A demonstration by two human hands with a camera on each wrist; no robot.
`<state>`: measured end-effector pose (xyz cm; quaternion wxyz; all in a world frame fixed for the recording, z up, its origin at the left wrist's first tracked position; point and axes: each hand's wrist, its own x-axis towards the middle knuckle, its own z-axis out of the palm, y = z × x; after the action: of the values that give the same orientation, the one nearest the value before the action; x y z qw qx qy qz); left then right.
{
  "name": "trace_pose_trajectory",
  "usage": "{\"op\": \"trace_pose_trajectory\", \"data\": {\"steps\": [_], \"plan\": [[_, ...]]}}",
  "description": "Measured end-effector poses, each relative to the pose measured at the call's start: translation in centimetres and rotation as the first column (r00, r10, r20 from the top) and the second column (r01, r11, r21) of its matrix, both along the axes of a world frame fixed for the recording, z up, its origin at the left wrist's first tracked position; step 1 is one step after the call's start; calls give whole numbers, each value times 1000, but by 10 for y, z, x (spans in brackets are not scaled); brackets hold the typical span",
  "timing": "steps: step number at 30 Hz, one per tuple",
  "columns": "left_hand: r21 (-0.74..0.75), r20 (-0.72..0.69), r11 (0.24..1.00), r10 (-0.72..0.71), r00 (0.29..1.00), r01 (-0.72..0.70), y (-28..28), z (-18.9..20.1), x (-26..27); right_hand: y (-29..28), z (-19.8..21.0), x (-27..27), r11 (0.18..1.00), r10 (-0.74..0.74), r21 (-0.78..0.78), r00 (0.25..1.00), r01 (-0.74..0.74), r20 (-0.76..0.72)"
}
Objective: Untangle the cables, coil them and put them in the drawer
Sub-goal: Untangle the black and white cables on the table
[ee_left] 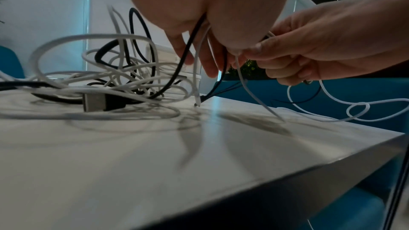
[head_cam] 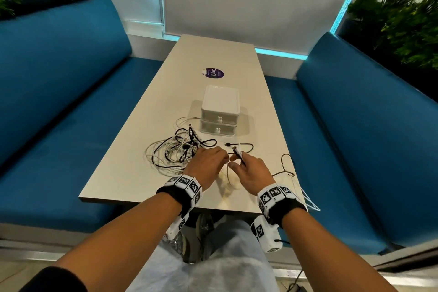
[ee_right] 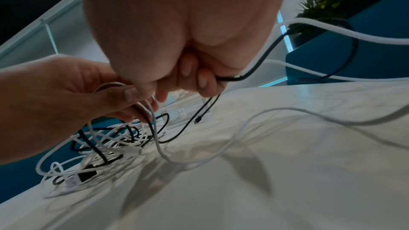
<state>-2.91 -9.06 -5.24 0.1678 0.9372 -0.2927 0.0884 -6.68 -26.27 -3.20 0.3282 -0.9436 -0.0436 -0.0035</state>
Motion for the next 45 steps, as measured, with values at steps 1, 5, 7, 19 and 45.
{"op": "trace_pose_trajectory", "data": {"steps": [1,5,7,19,45], "plan": [[-23,-35,1000,-13,999,12,0,-2,-1,-1,-1,0,1000,5,7,1000,-5,4],[-52,-40,997,-63,997,61,-2,-4,-4,-4,-6,0,999,32,7,999,-32,-17],[26,7,999,-42,999,42,-1,-6,-5,-9,-9,1,999,-19,-27,999,18,-37],[-244,-355,969,-117,928,29,-6,5,-15,-3,-10,-4,998,58,7,997,-58,-43],[244,-103,969,-6,995,31,-3,-8,-15,-126,13,-12,671,-677,-446,735,593,-43]]}}
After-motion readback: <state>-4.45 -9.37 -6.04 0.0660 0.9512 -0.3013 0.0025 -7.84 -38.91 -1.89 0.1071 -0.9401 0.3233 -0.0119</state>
